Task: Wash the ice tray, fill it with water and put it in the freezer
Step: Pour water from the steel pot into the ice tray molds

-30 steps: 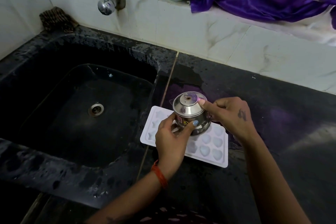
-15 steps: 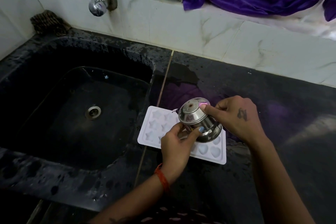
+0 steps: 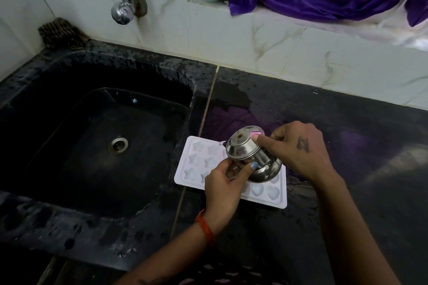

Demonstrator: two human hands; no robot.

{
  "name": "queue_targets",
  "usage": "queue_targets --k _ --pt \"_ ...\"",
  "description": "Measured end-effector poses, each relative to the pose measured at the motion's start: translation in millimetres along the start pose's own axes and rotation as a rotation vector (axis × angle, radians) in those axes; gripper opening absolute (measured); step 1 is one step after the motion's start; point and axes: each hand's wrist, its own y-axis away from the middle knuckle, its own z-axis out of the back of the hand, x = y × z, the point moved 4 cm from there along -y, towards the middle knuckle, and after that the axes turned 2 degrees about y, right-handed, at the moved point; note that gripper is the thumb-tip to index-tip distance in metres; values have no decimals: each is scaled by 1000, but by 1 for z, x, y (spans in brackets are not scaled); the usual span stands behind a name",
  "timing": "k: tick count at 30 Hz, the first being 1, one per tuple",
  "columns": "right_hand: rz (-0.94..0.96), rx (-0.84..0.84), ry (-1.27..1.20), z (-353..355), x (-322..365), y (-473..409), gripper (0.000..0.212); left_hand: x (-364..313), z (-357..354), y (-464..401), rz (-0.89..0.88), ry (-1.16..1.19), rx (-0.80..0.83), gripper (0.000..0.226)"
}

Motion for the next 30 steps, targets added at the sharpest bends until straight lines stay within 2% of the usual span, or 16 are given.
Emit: queue_targets --k 5,8,11,15,21,26,30 --pt "-34 12 -65 -3 -6 1 56 -3 0 1 -12 -5 -10 23" --pt "-92 26 -188 -3 -11 4 53 -7 0 1 -35 -31 -29 21" --pt "-153 11 -321 -4 -18 8 51 -8 0 0 -57 -68 -41 28" --pt "-190 -18 -377 -5 -28 12 48 -7 -4 0 -83 -83 -24 46" --pt "-172 -19 -284 4 -27 18 49 -4 -13 6 -39 -70 44 23" --pt "-142 3 -146 8 -24 17 51 -1 -20 7 -14 -69 95 16" --pt "-122 4 -100 10 -23 17 50 2 -23 8 -3 -25 115 22"
